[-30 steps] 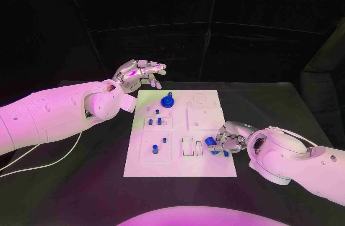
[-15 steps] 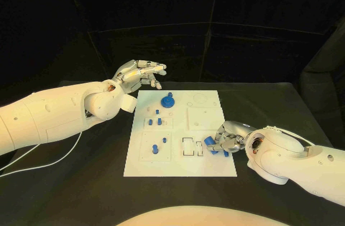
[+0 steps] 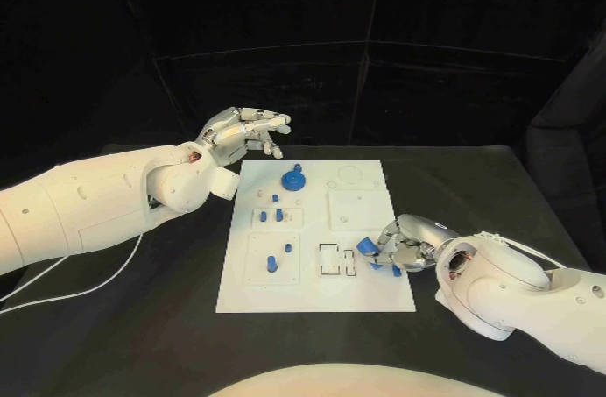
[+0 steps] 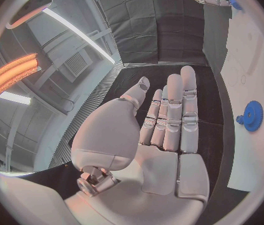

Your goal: Assemble the parts on the task board

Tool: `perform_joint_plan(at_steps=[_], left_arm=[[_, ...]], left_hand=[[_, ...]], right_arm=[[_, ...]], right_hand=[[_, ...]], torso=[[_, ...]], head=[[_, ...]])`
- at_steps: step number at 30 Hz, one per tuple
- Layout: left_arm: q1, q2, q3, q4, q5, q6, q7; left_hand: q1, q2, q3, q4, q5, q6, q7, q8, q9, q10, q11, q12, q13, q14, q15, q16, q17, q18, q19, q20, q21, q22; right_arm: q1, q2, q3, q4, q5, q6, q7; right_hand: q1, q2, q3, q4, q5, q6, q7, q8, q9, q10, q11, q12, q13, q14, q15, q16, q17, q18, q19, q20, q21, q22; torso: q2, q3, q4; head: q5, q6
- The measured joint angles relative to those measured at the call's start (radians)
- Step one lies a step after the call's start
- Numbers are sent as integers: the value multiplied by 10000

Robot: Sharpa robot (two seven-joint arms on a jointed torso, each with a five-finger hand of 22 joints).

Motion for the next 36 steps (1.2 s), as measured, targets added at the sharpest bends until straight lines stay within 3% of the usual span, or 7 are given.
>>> perform_joint_plan(at_steps=[5, 12, 30, 36], left_arm=[[0, -3, -1, -2, 0, 1, 0], [0, -15, -1, 6, 0, 1, -1], [3, 0, -2, 26, 0, -2, -7], [3, -12, -2, 46, 0, -4, -9]], left_hand=[[0, 0, 0, 0, 0, 0, 0, 0, 0, 0, 0, 0, 0, 0, 0, 0, 0, -1, 0, 0, 0, 0], [0, 0, 0, 0, 0, 0, 0, 0, 0, 0, 0, 0, 0, 0, 0, 0, 1, -1, 0, 0, 0, 0], [0, 0, 0, 0, 0, 0, 0, 0, 0, 0, 0, 0, 0, 0, 0, 0, 2, 0, 0, 0, 0, -6], [0, 0, -27, 28, 0, 0, 0, -1, -1, -37, 37, 41, 0, 0, 0, 0, -8, -1, 0, 0, 0, -6]], right_arm=[[7, -19, 5, 161, 60, -452, 62], [7, 186, 7, 201, 161, -690, 149], [60, 1484, 56, -243, 515, -562, 171], [12, 1633, 11, -396, 572, -477, 153]], right_hand=[[0, 0, -24, 25, 0, 56, -11, 0, -12, 0, 0, 0, 0, 0, 0, 0, 0, 0, 0, 0, 0, 28], [0, -1, -25, 25, 117, 63, -5, 0, -15, 0, 0, 0, 0, 0, 0, 0, -1, 1, 0, 0, 0, 46], [0, -2, -26, 27, 176, 159, -50, -24, -47, 0, 0, 0, -1, 0, 0, -1, -1, 0, 0, 0, 38, 55], [1, -1, -25, 27, 176, 219, -104, -27, -27, 0, 0, 0, -1, 0, 0, -2, -1, 1, -1, 0, 38, 54]], torso=[[8, 0, 10], [14, 0, 10], [17, -3, 7], [18, -6, 17]], head=[[40, 4], [105, -26], [134, -26], [166, -37]])
